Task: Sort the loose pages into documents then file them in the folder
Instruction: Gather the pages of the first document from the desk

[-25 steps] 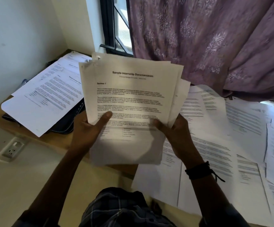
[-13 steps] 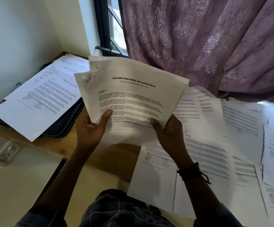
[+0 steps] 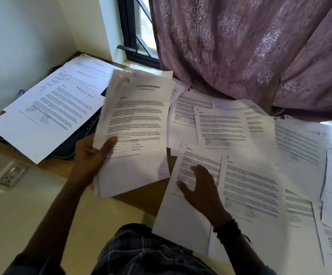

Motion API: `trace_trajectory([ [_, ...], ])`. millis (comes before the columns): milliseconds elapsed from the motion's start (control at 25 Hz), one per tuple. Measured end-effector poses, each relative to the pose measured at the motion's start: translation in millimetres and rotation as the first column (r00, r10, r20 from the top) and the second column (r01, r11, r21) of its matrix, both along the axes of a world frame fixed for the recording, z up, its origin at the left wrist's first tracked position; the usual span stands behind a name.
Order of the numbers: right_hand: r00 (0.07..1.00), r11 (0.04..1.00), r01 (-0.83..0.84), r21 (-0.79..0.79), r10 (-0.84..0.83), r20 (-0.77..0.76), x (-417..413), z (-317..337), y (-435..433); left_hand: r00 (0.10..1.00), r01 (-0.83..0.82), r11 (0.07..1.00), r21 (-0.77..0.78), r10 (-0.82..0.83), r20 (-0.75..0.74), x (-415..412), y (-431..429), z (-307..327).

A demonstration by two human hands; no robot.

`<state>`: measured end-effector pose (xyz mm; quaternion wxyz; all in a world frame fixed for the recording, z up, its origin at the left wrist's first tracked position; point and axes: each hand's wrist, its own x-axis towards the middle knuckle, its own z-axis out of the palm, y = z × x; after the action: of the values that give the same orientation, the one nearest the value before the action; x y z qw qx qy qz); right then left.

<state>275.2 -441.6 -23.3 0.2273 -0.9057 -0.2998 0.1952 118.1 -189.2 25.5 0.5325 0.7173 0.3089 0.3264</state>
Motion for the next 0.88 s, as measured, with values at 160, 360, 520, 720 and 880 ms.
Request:
trace_trajectory([
  [160,0.985,0.988,-0.051,-0.149,0.075,0.158,-31,-33,-14,0.993,-0.107,0.993,-0.055,0.109,0.036,-24,-4,8],
  [360,0.973,0.972,-0.228,0.053,0.226,0.039,-20,-26,29,0.986,-0.160,0.978,-0.134,0.165,0.027,-32,-9,8],
  [520,0.987,0.999,0.018,0.048,-0.025,0.157,-2,-16,20,0.984,-0.172,0.970,-0.170,0.175,0.007,-37,-14,7],
  [720,0.977,0.970,0.214,-0.111,-0.215,0.010,15,-5,16,0.990,-0.119,0.961,-0.248,0.133,0.040,-38,-19,1],
  [880,0.954,0.954,0.268,0.132,-0.244,-0.172,29,-2,14,0.994,-0.090,0.930,-0.356,0.106,0.027,-32,-30,-8],
])
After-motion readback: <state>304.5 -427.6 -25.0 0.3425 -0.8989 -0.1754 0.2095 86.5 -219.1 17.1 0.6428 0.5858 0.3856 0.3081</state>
